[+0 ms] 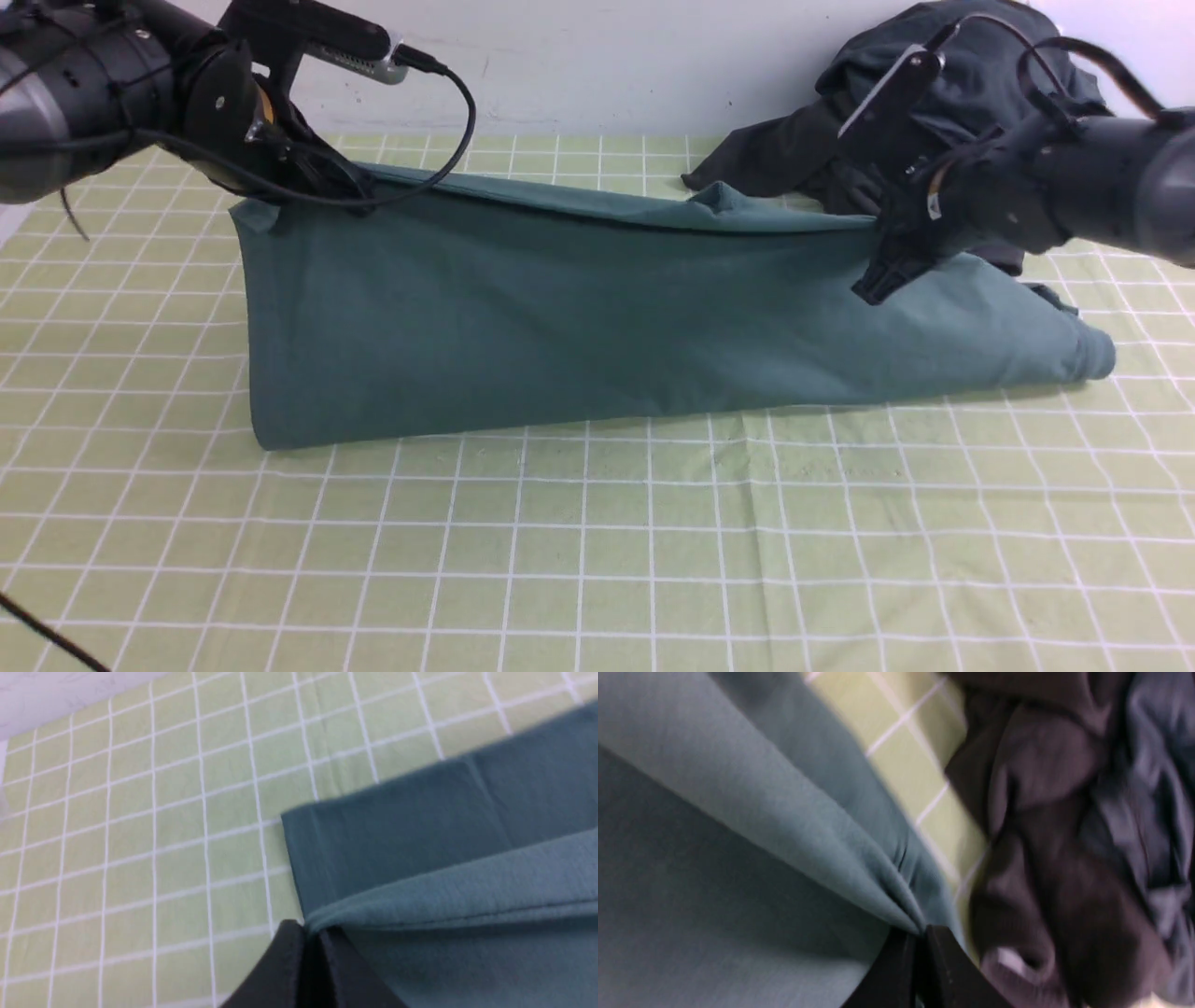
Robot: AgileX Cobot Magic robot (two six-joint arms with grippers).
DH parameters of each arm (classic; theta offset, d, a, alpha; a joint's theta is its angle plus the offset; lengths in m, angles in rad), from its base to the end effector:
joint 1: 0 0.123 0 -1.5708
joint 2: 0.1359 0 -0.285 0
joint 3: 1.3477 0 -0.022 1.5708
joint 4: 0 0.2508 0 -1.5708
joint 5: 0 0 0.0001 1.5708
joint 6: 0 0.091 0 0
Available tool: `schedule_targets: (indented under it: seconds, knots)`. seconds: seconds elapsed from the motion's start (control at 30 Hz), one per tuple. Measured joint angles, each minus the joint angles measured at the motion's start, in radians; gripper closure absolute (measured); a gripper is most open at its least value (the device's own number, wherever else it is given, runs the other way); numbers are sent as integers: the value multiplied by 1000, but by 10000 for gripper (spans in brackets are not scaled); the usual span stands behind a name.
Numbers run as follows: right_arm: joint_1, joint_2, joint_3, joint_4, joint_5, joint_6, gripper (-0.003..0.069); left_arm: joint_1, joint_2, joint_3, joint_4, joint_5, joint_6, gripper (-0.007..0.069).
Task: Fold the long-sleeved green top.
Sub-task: Use both arms to drag the lower edge of the fabric forward and fold it over the upper edge, then use the right arm to clamp the right edge of the fabric
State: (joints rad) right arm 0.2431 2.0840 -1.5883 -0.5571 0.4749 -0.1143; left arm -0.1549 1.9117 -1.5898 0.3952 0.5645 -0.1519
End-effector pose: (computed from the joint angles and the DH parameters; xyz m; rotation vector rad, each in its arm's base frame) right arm 0.4628 0.0921 0.2060 -0.9016 2.2358 -0.4681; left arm 0.4417 -0.0500 0.2776 0.2937 2.3095 0.2580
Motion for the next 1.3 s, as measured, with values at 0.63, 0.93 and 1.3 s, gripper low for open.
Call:
schedule_targets:
  seconds: [0.63,0.93,1.3]
  knots:
    - [-64,205,-306,147,214,173,432,37,450,-549,-9,173,-55,333]
    - [-58,184,-313,533,507,-276,637,11,379,-560,-157,588,215,540]
    - [-402,186,-313,861,640,-157,644,27,-64,-256,-665,665,562,628]
